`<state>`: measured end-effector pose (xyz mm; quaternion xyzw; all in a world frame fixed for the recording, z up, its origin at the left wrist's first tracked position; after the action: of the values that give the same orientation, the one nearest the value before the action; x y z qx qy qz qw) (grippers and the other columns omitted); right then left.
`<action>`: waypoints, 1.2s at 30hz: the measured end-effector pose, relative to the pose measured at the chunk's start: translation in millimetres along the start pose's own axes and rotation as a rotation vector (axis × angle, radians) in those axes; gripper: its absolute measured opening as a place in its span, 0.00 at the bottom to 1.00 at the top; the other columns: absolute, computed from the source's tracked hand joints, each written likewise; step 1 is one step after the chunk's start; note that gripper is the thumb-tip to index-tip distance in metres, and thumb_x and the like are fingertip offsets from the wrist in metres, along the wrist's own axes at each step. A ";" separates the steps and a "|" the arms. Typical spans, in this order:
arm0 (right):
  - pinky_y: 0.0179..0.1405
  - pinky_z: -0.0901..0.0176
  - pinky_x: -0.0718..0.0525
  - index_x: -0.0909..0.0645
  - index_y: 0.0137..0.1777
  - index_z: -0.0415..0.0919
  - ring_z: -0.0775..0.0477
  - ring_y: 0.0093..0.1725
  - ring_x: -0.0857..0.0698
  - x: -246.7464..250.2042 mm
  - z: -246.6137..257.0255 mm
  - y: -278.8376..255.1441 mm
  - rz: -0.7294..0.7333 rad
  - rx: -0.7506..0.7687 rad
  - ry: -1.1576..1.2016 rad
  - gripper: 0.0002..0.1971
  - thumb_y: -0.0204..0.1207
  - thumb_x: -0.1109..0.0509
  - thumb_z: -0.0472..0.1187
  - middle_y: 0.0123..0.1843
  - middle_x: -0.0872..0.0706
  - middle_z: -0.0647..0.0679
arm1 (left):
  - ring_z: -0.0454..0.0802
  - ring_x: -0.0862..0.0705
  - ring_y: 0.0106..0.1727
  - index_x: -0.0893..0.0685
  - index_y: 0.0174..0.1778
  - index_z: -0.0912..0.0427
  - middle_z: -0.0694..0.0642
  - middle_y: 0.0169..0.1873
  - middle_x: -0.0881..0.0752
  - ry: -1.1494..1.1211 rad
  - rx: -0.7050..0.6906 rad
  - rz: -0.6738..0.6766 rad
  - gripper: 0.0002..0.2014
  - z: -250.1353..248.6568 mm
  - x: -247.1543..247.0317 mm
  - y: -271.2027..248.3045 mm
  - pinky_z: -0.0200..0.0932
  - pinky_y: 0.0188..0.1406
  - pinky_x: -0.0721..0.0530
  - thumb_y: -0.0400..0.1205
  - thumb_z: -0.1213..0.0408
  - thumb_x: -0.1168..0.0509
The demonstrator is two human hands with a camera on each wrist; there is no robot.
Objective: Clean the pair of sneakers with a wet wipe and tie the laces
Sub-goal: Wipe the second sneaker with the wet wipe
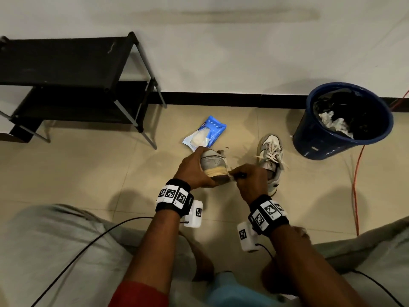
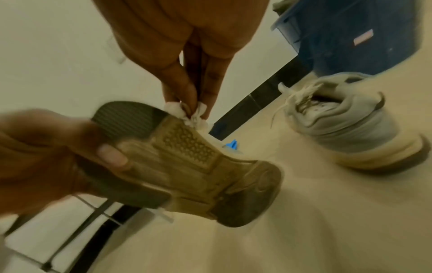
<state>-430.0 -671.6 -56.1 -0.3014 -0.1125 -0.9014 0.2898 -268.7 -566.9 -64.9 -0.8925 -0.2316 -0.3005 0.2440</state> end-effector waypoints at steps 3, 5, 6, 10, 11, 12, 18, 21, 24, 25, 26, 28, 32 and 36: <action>0.40 0.65 0.19 0.08 0.38 0.40 0.52 0.37 0.15 -12.9 29.5 -10.9 -0.037 0.136 0.074 0.07 0.62 0.25 0.31 0.38 0.09 0.46 | 0.55 0.17 0.55 0.31 0.72 0.40 0.52 0.56 0.17 0.143 0.053 0.005 0.52 8.4 9.6 -2.8 0.47 0.51 0.15 0.49 0.56 0.18; 0.40 0.64 0.20 0.09 0.39 0.38 0.48 0.37 0.14 -28.8 29.6 -15.4 0.004 0.156 -0.015 0.07 0.62 0.25 0.29 0.40 0.10 0.45 | 0.56 0.16 0.52 0.31 0.71 0.41 0.52 0.53 0.15 0.179 0.088 0.008 0.52 15.7 14.3 -6.4 0.48 0.50 0.14 0.50 0.57 0.17; 0.40 0.63 0.19 0.09 0.39 0.38 0.45 0.38 0.12 -36.1 20.5 -14.4 0.017 0.129 -0.054 0.07 0.63 0.24 0.28 0.40 0.10 0.44 | 0.56 0.15 0.51 0.31 0.71 0.42 0.51 0.52 0.14 0.178 0.104 0.017 0.51 19.0 13.9 -8.8 0.48 0.48 0.13 0.50 0.58 0.17; 0.43 0.61 0.16 0.09 0.36 0.40 0.44 0.39 0.11 -49.0 -1.1 -11.8 -0.048 -0.022 0.093 0.10 0.59 0.22 0.25 0.38 0.09 0.46 | 0.54 0.15 0.49 0.29 0.69 0.37 0.49 0.50 0.13 0.125 0.113 0.005 0.51 29.0 14.9 -18.1 0.44 0.45 0.14 0.49 0.62 0.17; 0.43 0.60 0.16 0.09 0.35 0.40 0.46 0.39 0.12 -50.3 6.5 -12.4 -0.051 -0.002 0.140 0.10 0.58 0.21 0.24 0.38 0.09 0.46 | 0.53 0.15 0.49 0.27 0.68 0.35 0.48 0.50 0.13 0.105 0.116 -0.009 0.50 30.7 16.0 -19.9 0.43 0.45 0.14 0.49 0.63 0.17; 0.45 0.59 0.16 0.09 0.35 0.39 0.47 0.40 0.12 -51.3 16.8 -14.2 -0.033 0.029 0.163 0.11 0.58 0.22 0.24 0.38 0.09 0.47 | 0.52 0.15 0.48 0.26 0.66 0.35 0.47 0.48 0.13 0.090 0.119 -0.014 0.48 30.6 17.6 -22.2 0.42 0.44 0.15 0.49 0.64 0.17; 0.43 0.58 0.16 0.09 0.40 0.42 0.44 0.41 0.11 -56.6 0.0 -1.3 0.055 -0.086 0.010 0.06 0.63 0.20 0.34 0.40 0.09 0.45 | 0.52 0.14 0.46 0.24 0.62 0.36 0.45 0.44 0.12 0.092 0.122 -0.003 0.46 24.1 21.7 -26.4 0.40 0.41 0.16 0.48 0.65 0.18; 0.38 0.73 0.21 0.10 0.36 0.39 0.51 0.37 0.13 -52.9 7.3 -2.4 -0.015 -0.092 0.132 0.08 0.59 0.20 0.27 0.36 0.10 0.46 | 0.52 0.15 0.45 0.24 0.62 0.37 0.45 0.43 0.13 0.100 0.124 -0.010 0.45 25.6 22.6 -25.6 0.39 0.40 0.17 0.48 0.65 0.18; 0.40 0.65 0.19 0.11 0.36 0.38 0.51 0.36 0.15 -54.7 36.6 -13.2 0.009 0.063 0.147 0.08 0.60 0.23 0.26 0.36 0.10 0.46 | 0.52 0.14 0.47 0.24 0.63 0.36 0.46 0.45 0.12 0.104 0.125 -0.009 0.46 26.9 20.8 -25.9 0.42 0.43 0.14 0.48 0.65 0.18; 0.40 0.63 0.19 0.11 0.36 0.39 0.49 0.37 0.15 -55.5 34.3 -10.6 0.017 0.075 0.108 0.06 0.61 0.23 0.28 0.37 0.11 0.46 | 0.52 0.14 0.47 0.25 0.63 0.36 0.46 0.46 0.12 0.100 0.122 -0.011 0.46 25.6 19.9 -26.1 0.44 0.45 0.13 0.48 0.64 0.18; 0.39 0.63 0.21 0.11 0.36 0.40 0.47 0.37 0.14 -55.3 25.1 -4.1 0.010 0.038 0.076 0.06 0.61 0.22 0.30 0.37 0.11 0.46 | 0.53 0.14 0.48 0.25 0.63 0.36 0.46 0.47 0.12 0.097 0.123 -0.013 0.46 24.6 20.0 -26.6 0.45 0.45 0.13 0.48 0.63 0.18; 0.38 0.70 0.23 0.10 0.36 0.41 0.45 0.39 0.12 -53.9 0.7 6.2 -0.019 -0.109 0.081 0.07 0.59 0.21 0.30 0.37 0.10 0.45 | 0.54 0.14 0.48 0.26 0.63 0.35 0.47 0.47 0.13 0.098 0.128 -0.011 0.47 24.4 20.1 -25.7 0.46 0.46 0.13 0.47 0.62 0.17; 0.40 0.71 0.20 0.10 0.37 0.39 0.51 0.39 0.13 -55.7 32.2 -11.0 -0.027 -0.010 0.202 0.10 0.59 0.22 0.25 0.38 0.11 0.48 | 0.53 0.14 0.47 0.26 0.63 0.35 0.48 0.47 0.12 0.104 0.129 -0.008 0.46 26.0 19.4 -25.6 0.46 0.45 0.12 0.48 0.63 0.18; 0.44 0.59 0.16 0.10 0.39 0.39 0.48 0.40 0.14 -54.0 30.6 6.5 -0.069 0.013 0.118 0.06 0.64 0.23 0.30 0.40 0.10 0.45 | 0.53 0.14 0.47 0.25 0.62 0.37 0.47 0.46 0.13 0.091 0.124 -0.021 0.44 25.4 20.5 -25.5 0.44 0.45 0.13 0.49 0.62 0.17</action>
<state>-376.4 -640.8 -64.4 -0.2416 -0.1113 -0.9264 0.2666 -257.6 -527.1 -61.8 -0.8587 -0.2476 -0.3283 0.3059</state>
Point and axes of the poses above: each hand's wrist, its own y-axis towards the middle knuckle, its own x-axis out of the back of the hand, z = x × y, the point moved 7 cm from there along y, towards the middle knuckle
